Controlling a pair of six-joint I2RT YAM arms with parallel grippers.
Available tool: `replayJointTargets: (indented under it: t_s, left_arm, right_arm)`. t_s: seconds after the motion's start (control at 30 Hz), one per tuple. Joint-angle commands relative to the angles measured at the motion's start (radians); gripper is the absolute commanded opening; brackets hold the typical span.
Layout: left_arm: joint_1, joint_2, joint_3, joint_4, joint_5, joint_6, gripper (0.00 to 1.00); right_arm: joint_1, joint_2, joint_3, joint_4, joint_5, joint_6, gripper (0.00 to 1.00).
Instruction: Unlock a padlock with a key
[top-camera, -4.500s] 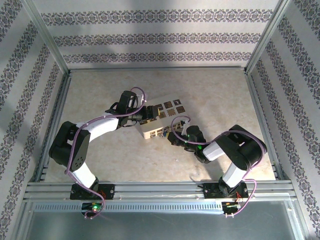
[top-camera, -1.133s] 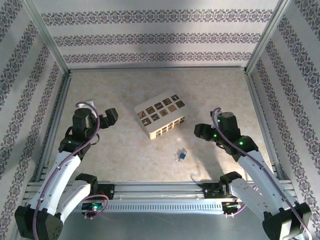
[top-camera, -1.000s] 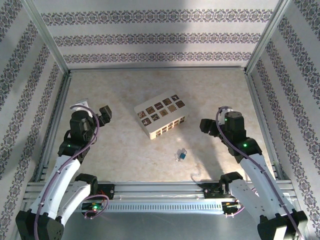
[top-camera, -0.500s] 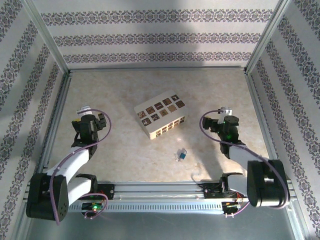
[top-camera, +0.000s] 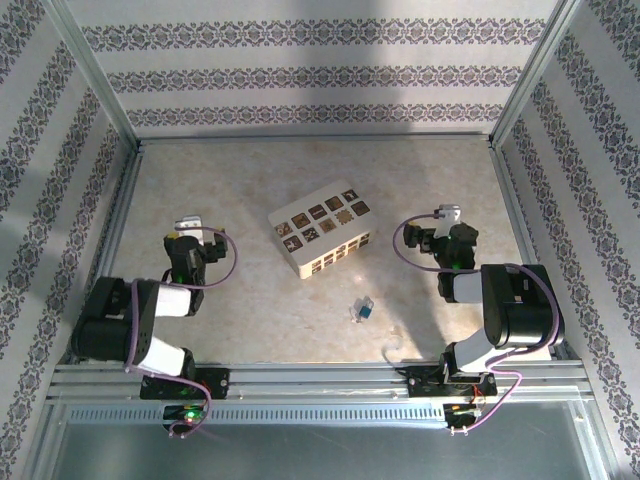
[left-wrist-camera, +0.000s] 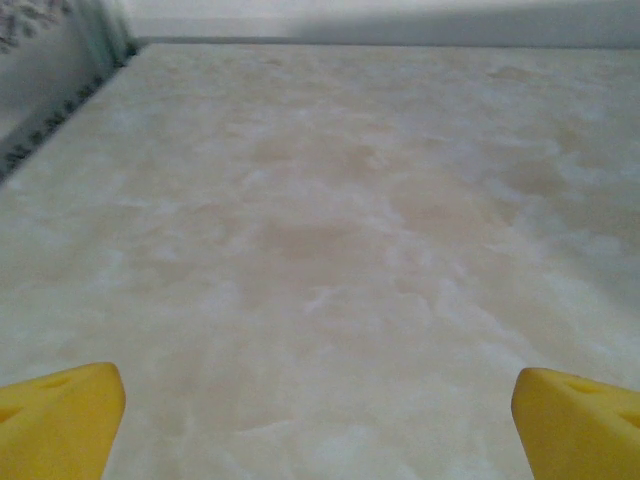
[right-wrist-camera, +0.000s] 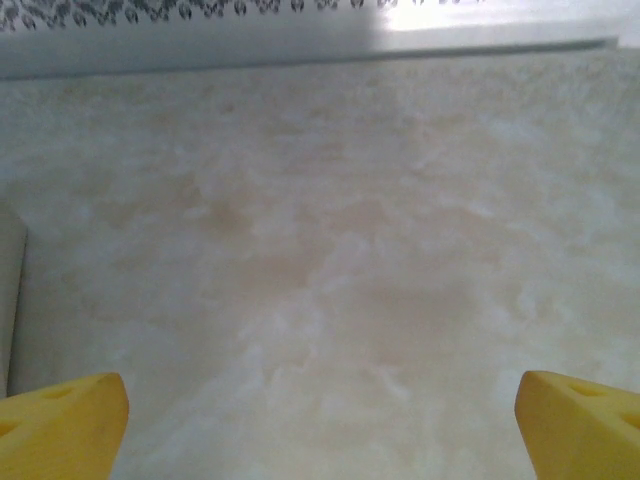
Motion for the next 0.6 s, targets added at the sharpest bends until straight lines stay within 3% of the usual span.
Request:
replayJointTargets:
  t_s: [0.0,0.07,0.13,0.2,0.27,0.57]
  left_arm:
    - [0.014,0.107,0.006,0.243,0.090,0.055,0.99]
    - [0.021,0.048,0.039,0.079,0.091,0.040,0.99]
    - [0.023,0.091,0.070,0.107,0.094,0.050,0.99]
    - [0.026,0.060,0.113,-0.051,0.092,0.031,0.99]
    - [0.029,0.085,0.094,0.039,0.091,0.040,0.99]
    - [0.028,0.078,0.097,0.020,0.080,0.036,0.99]
  right_arm:
    - [0.015,-0.009,0.017,0.037,0.033,-0.007,0.98]
    - [0.023,-0.008,0.022,0.027,0.042,-0.013,0.98]
    - [0.026,-0.009,0.023,0.025,0.047,-0.017,0.98]
    - [0.029,-0.009,0.023,0.024,0.054,-0.018,0.98]
    - [0.029,-0.009,0.025,0.024,0.054,-0.017,0.98]
    - [0.039,-0.009,0.026,0.018,0.074,-0.022,0.98]
